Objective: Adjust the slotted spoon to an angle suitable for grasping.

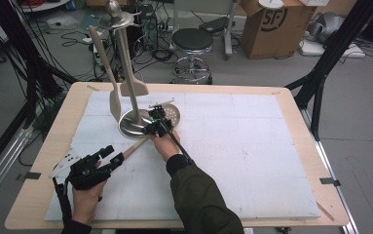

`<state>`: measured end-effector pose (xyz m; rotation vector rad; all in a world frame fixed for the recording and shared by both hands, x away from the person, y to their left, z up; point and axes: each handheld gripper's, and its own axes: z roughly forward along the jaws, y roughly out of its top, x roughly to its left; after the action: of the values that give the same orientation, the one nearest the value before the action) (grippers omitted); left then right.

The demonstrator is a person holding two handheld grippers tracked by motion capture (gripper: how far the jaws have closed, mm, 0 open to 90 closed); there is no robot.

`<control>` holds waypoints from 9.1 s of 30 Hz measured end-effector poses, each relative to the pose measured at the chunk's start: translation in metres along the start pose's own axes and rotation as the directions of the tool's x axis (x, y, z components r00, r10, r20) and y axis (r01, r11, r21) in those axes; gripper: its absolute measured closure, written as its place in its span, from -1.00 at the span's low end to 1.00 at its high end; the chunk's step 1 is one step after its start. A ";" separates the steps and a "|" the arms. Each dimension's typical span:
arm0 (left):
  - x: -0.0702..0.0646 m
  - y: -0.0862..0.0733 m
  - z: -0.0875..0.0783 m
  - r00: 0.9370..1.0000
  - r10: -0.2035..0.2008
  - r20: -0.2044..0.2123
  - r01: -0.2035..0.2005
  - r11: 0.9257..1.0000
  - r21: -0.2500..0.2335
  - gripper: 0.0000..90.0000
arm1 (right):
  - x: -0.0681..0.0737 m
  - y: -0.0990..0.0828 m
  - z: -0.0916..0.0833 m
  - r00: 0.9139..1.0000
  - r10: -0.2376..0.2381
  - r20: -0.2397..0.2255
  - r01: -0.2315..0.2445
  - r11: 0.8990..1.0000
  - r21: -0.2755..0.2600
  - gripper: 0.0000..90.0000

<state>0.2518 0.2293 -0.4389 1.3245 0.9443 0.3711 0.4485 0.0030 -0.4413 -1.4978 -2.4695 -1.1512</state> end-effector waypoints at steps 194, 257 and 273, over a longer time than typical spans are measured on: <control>-0.014 -0.005 0.007 0.992 0.126 -0.015 -0.125 0.991 0.050 -0.57 | -0.042 -0.132 -0.098 0.982 0.024 -0.186 -0.030 0.999 -0.030 1.00; -0.011 -0.005 0.010 0.994 0.110 -0.006 -0.109 0.992 0.062 -0.55 | -0.111 -0.067 -0.123 0.987 0.158 -0.020 -0.159 0.974 -0.162 1.00; -0.010 -0.005 0.009 0.995 0.103 -0.014 -0.102 0.993 0.057 -0.54 | -0.151 -0.064 -0.125 0.970 0.219 0.104 -0.204 0.970 -0.134 1.00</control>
<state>0.2517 0.2151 -0.4404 1.4270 0.9086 0.4376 0.4381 -0.2033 -0.4451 -1.8618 -2.2720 -1.2274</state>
